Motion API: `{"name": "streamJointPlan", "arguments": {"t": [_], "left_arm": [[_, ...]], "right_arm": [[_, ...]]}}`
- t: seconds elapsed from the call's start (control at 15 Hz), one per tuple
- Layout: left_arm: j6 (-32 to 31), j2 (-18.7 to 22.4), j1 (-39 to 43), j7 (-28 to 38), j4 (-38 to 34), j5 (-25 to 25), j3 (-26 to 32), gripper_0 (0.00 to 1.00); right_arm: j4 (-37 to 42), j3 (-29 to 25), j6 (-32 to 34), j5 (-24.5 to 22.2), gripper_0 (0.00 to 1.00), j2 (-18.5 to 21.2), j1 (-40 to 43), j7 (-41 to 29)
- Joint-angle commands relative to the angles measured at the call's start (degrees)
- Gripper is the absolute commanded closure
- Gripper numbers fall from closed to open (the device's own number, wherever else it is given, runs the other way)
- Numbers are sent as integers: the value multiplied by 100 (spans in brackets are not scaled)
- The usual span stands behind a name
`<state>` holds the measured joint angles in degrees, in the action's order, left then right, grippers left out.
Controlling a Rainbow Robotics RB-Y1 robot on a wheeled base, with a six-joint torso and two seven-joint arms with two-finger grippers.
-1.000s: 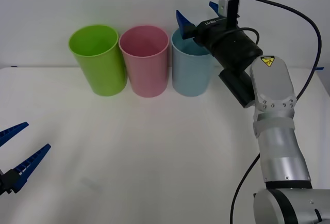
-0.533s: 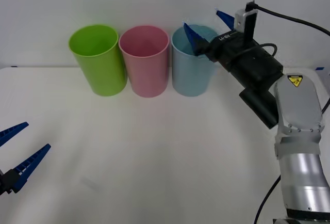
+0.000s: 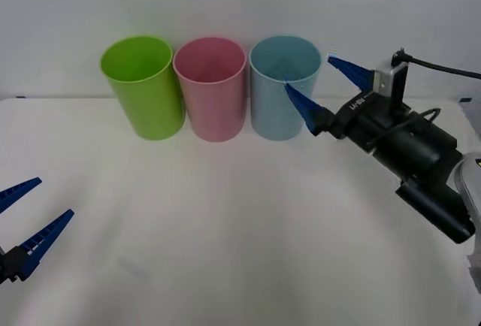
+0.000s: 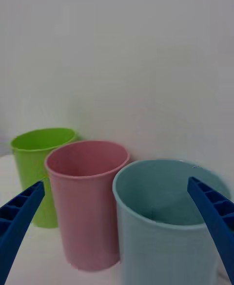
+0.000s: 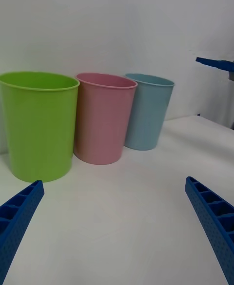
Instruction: Grasp the object on the table and drop it into the matching bin: aluminum can to the light blue bin, PET bottle to the pink bin.
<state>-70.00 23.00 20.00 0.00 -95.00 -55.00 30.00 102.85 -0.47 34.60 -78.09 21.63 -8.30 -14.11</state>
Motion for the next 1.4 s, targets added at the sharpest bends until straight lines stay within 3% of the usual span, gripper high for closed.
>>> {"name": "streamJointPlan", "arguments": {"t": [0.07,0.2,0.4,1.0,1.4], "left_arm": [[0,0,0,0,0,0,0,0],[0,0,0,0,0,0,0,0],[0,0,0,0,0,0,0,0],[0,0,0,0,0,0,0,0],[0,0,0,0,0,0,0,0]], "right_arm": [[447,21,55,373,0,421,637,119],[649,-15,178,611,0,659,1032,251],[666,-393,776,830,0,676,1463,840],[666,-1412,2332,936,0,667,2509,1350],[658,-1816,2604,1024,0,667,3177,1517]]}}
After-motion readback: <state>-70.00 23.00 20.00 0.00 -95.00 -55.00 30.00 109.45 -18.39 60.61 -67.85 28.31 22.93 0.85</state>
